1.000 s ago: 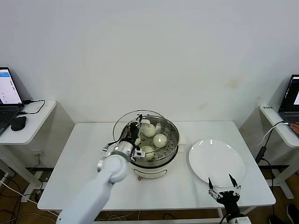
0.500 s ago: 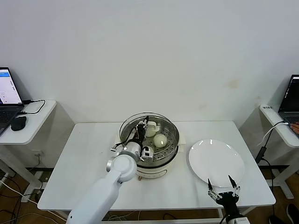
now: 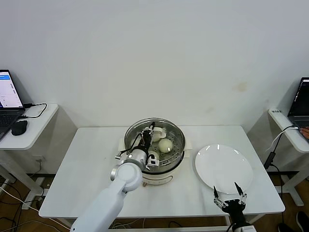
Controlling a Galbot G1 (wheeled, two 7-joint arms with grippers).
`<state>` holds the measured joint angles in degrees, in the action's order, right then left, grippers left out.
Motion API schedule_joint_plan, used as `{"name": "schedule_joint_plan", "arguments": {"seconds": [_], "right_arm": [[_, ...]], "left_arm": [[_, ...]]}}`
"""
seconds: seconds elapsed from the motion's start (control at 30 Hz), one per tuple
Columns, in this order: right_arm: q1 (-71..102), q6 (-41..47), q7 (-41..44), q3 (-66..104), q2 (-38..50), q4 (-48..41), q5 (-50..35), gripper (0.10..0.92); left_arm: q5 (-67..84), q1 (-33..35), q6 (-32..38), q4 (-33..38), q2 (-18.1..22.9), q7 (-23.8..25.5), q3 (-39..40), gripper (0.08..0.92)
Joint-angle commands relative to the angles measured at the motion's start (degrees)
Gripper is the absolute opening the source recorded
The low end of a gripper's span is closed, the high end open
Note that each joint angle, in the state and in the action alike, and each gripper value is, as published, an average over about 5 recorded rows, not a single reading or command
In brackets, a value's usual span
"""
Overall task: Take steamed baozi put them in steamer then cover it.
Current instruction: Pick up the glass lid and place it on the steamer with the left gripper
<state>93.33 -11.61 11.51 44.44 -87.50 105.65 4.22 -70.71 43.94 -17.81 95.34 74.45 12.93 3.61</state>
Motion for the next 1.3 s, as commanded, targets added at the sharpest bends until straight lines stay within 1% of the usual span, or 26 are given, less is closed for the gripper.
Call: {"name": "schedule_joint_plan", "arguments": {"seconds": [0.03,0.47,0.87,0.97,1.17,1.3], "right_arm": [[-0.03,-0.04,-0.02,-0.14,-0.11,-0.04,0.16,0.823],[0.02,-0.12,-0.01,-0.30,-0.13,-0.34,0.28,0.823],[-0.13,-0.21,0.08,-0.42,-0.05,-0.69,0.29,0.823],[-0.19,-0.23,0.08,-0.49,-0.06,-0.80,0.30,0.823],[-0.22,-0.18,-0.12,-0.62,-0.13,-0.87,0.30,0.823],[-0.11,-0.16,-0.26,-0.63,-0.14,-0.92,0.31,0.823]], "left_arm": [[-0.47,0.63,0.12,0.68,0.64,-0.03,0.15,0.138],[-0.37,1.56,0.34,0.93,0.60,0.24,-0.06,0.138],[-0.69,1.61,1.36,-0.46,1.43,-0.58,-0.65,0.140],[-0.59,1.72,1.37,-0.03,1.36,-0.89,-0.75,0.177],[0.56,2.94,1.13,3.25,0.42,-1.77,-1.13,0.342],[2.14,5.85,1.15,7.42,-1.36,-2.71,-2.03,0.463]]}}
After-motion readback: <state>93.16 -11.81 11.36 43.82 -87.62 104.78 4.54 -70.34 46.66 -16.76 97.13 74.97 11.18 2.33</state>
